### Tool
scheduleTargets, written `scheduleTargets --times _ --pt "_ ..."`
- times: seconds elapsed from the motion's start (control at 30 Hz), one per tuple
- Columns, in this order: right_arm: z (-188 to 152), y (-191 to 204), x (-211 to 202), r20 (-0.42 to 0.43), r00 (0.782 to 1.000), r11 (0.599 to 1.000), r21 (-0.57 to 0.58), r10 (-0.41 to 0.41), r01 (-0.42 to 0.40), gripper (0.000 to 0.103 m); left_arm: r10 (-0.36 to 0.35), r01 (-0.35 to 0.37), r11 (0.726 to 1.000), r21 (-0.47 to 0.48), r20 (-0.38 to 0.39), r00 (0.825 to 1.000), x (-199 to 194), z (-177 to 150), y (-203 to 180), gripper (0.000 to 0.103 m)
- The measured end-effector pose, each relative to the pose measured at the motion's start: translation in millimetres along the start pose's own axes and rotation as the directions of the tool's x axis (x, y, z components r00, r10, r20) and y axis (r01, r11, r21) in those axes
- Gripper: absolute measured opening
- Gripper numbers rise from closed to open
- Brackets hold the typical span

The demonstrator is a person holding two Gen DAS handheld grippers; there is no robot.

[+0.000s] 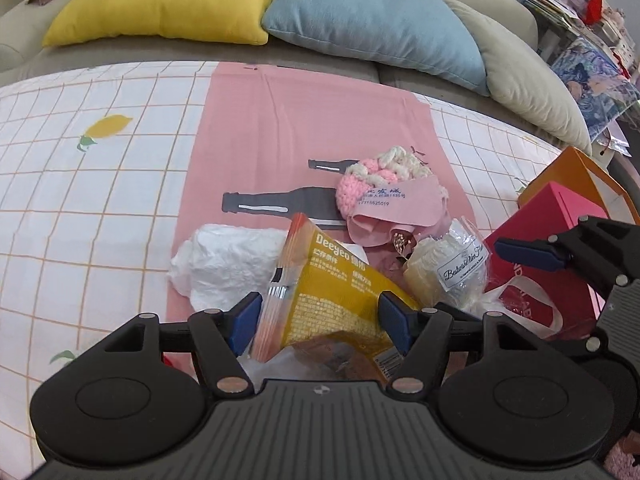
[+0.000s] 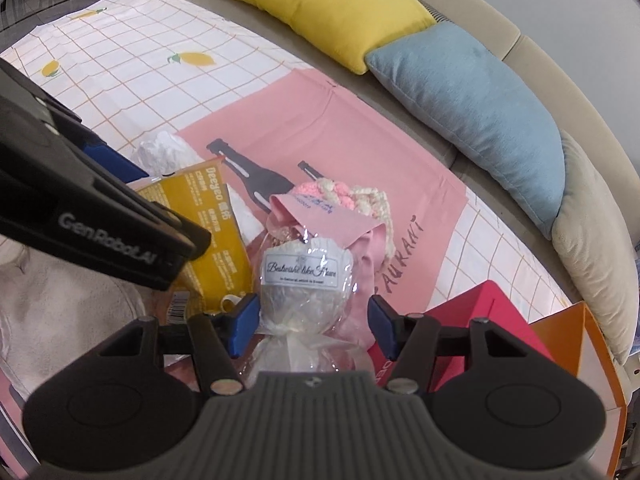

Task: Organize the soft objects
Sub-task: 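Grasp the clear ribbon bag with the right gripper while the left grasps the yellow snack bag, then lift the clear bag with the right gripper while the left regrasps the snack bag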

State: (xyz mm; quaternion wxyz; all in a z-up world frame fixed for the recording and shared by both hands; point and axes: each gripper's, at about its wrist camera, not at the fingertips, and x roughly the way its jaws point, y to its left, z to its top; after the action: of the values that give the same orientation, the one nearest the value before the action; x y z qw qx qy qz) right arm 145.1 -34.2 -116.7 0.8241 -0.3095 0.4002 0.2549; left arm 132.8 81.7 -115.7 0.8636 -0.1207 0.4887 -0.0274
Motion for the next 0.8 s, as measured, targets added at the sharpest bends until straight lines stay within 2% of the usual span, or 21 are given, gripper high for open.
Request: scheduleTargets --times 0.1,0.2,0.3,0.37,0.53,0.8 --pt "-2 3 3 0.003 1.000 1.000 -0.011 0.000 0.000 0.060 0.008 -0.008 1.000 -0.004 -0.007 1.000 3 1 -2 0.077" --pt "-3 5 4 0.010 1.000 1.000 -0.023 -0.008 0.008 0.059 0.015 -0.015 1.000 0.013 -0.010 1.000 3 2 -5 0.070" --pt "-2 5 2 0.025 0.999 0.999 -0.040 -0.028 0.029 0.044 0.023 -0.023 0.999 0.031 -0.004 1.000 1 3 -9 0.058" --pt "-2 4 3 0.016 1.000 0.999 -0.039 0.000 0.000 0.041 0.025 -0.026 0.999 0.033 0.013 1.000 -4 4 -11 0.050" --pt "-3 7 -1 0.034 0.999 0.999 -0.050 -0.010 0.012 0.033 0.016 -0.018 0.999 0.033 0.052 0.999 -18 5 -13 0.026" --pt "-8 -1 -31 0.106 0.994 1.000 0.022 -0.017 0.015 0.031 -0.002 -0.004 0.999 0.044 0.143 0.990 -54 -4 -22 0.015"
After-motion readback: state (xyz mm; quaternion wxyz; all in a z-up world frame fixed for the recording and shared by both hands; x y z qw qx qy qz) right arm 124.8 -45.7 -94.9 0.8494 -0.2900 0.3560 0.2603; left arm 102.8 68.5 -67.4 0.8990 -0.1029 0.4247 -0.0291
